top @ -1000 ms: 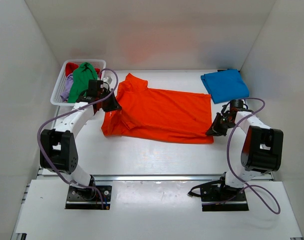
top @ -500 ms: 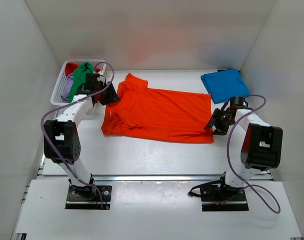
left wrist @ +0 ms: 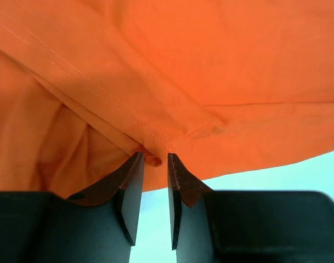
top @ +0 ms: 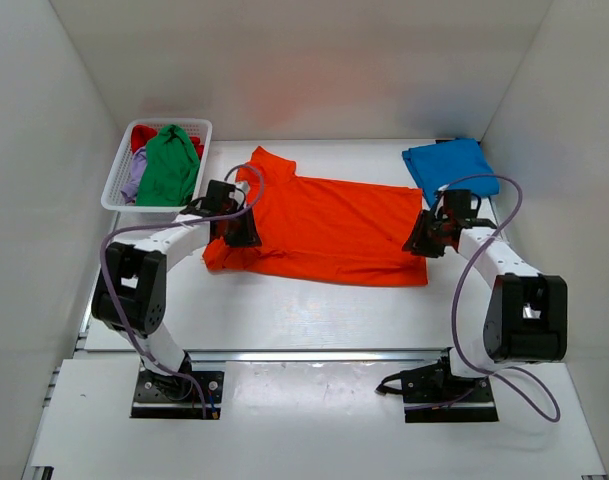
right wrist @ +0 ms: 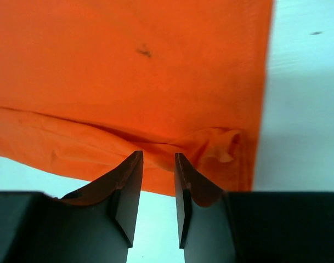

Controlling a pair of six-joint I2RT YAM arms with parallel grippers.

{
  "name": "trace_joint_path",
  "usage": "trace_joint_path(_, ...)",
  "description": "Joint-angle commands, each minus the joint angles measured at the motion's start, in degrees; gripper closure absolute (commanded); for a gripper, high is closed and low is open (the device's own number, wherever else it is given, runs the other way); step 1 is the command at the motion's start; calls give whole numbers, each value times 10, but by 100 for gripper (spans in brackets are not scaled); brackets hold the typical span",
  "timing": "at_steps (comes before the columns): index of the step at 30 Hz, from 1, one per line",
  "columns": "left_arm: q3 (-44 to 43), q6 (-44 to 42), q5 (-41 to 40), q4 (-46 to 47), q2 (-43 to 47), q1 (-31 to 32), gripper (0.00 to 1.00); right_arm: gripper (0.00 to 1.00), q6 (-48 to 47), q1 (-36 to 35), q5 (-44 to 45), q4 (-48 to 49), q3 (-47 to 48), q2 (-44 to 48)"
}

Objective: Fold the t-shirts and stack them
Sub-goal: Fold the flattened tshirt in 1/3 of the way

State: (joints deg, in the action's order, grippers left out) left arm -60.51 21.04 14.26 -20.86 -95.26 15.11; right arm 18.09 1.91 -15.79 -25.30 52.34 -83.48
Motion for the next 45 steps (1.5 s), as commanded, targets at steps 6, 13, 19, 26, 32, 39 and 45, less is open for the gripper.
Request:
trace_joint_path(6, -19, -26, -110, 0, -66, 22, 67, 72, 16, -50, 15, 74, -8, -69)
trace_joint_path(13, 7, -49, -141, -91, -70, 52, 71, 72, -3, -69, 25, 13, 5, -131)
trace_joint_path(19, 96, -30, -117, -107, 3, 69, 81, 72, -1, -78, 19, -31, -30, -105)
trace_joint_path(26, 180, -9, -115, -141, 135, 84, 83, 73, 6, -89, 17, -51, -87, -34)
trace_joint_path(32, 208, -9, -97, -179, 196, 93, 77, 72, 12, -91, 18, -107, -107, 29)
trace_joint_path(39, 99, -31, -59, -225, 255, 48, 54, 70, 10, -104, 36, -167, -18, 96)
trace_joint_path(45, -72, -75, -94, -226, 191, 7, 48, 67, -3, -91, 46, -135, 71, 83)
